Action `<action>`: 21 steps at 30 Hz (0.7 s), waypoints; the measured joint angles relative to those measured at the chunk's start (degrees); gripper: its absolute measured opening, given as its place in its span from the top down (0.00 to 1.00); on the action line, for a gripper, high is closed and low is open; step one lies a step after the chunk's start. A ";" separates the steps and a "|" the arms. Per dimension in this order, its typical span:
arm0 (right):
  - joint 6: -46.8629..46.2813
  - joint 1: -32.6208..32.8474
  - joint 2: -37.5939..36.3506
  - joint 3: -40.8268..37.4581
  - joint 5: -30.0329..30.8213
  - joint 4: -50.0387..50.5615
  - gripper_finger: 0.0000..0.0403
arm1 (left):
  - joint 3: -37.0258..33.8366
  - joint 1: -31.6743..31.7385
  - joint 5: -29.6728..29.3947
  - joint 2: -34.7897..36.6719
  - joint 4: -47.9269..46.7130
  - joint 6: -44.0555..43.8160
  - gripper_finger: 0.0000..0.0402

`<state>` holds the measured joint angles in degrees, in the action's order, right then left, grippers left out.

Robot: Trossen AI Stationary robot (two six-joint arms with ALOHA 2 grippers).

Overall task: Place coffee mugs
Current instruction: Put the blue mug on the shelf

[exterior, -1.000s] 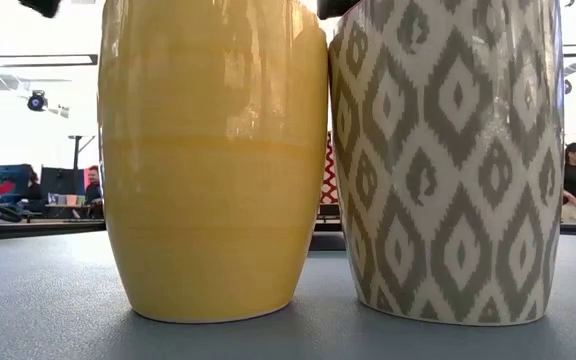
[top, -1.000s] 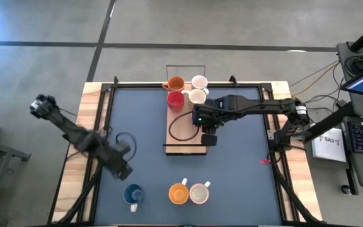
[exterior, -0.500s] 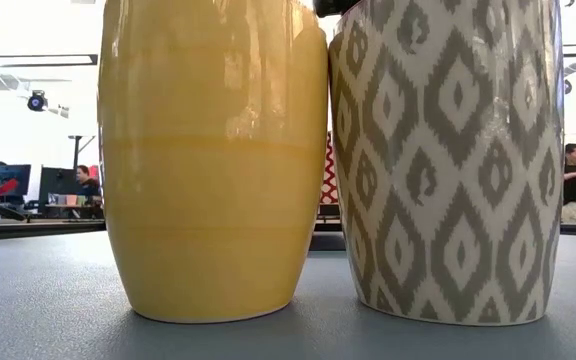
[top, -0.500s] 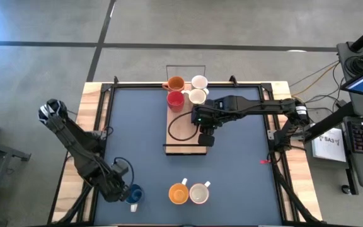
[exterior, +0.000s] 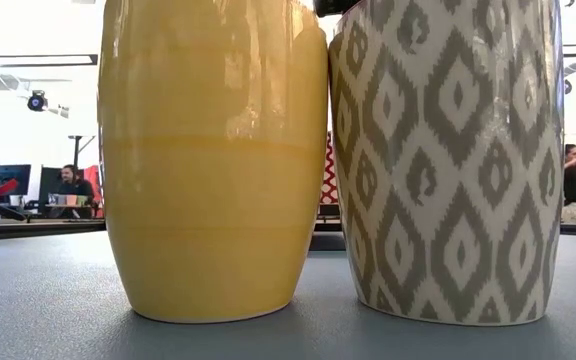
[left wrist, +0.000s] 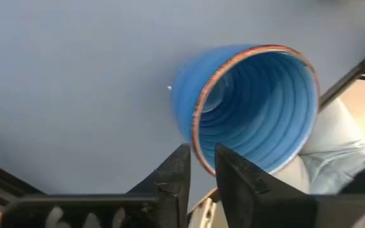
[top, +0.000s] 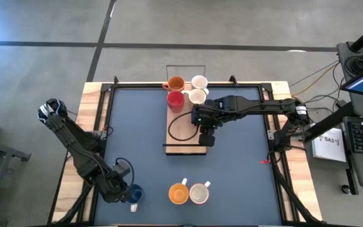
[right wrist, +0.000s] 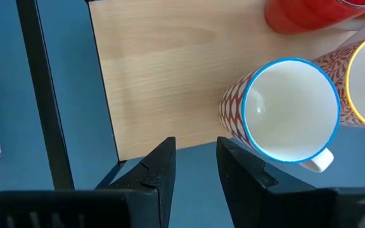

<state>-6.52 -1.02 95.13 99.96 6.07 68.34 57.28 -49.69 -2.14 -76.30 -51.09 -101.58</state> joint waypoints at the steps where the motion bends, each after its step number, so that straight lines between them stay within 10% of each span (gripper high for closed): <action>1: 0.06 0.00 0.02 0.00 0.00 -0.02 0.74 | 0.00 0.00 -0.01 -0.06 -0.34 0.16 0.85; 21: 0.47 0.00 0.13 0.00 0.00 -0.02 0.74 | -0.61 0.09 -1.10 -2.82 0.17 -1.22 0.70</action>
<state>-6.05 -1.02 95.26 99.96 6.07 68.32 56.66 -49.60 -3.24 -79.11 -50.92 -102.81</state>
